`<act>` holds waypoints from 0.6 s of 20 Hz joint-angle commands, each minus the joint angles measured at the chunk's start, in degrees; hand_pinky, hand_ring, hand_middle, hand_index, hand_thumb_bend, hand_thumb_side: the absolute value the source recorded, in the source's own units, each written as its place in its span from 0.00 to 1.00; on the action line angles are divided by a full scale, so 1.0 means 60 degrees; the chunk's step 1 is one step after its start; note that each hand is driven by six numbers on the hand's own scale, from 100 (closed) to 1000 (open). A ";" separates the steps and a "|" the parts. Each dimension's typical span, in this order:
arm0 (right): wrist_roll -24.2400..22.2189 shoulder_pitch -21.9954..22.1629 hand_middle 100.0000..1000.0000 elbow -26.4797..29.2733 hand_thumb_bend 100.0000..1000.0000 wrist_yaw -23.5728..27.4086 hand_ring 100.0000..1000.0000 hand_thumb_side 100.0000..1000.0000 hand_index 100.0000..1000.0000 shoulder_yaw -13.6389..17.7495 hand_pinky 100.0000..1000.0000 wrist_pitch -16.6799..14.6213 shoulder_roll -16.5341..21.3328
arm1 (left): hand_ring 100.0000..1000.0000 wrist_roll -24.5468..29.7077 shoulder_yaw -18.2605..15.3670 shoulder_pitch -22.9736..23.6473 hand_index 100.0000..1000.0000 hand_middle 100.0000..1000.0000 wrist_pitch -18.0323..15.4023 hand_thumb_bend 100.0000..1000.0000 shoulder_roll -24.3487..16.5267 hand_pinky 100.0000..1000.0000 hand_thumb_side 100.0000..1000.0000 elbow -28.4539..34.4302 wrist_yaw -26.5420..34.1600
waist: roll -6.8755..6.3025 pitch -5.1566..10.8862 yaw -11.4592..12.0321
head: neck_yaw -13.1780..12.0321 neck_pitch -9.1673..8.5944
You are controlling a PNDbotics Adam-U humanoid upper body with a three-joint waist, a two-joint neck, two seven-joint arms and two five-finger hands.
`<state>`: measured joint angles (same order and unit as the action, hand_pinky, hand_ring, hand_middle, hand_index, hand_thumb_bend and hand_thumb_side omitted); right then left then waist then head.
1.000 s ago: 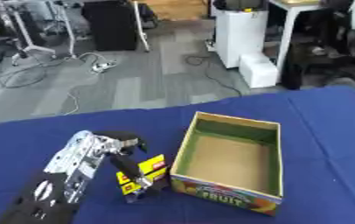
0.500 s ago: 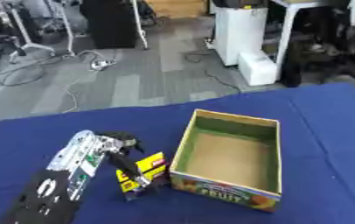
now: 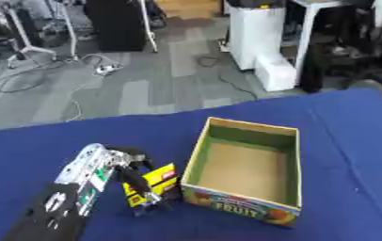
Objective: Pick up objects on the table and place them in the box.
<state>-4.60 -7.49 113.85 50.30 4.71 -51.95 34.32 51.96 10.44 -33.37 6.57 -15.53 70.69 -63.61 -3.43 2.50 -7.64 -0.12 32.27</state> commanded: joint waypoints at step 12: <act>-0.0077 -0.0221 0.38 0.0124 0.00 -0.0002 0.31 1.00 0.47 -0.0026 0.25 -0.0003 0.0243 | 0.81 0.0002 -0.0237 -0.0400 0.89 0.86 0.0014 1.00 0.0067 0.44 0.56 -0.0901 -0.0346 | 0.0015 0.0029 -0.0085 | -0.0201 0.0133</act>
<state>-4.78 -7.93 113.85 50.30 4.38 -52.04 34.32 51.95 9.75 -34.31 6.57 -14.82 65.03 -65.33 -3.57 2.39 -8.07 -0.89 33.00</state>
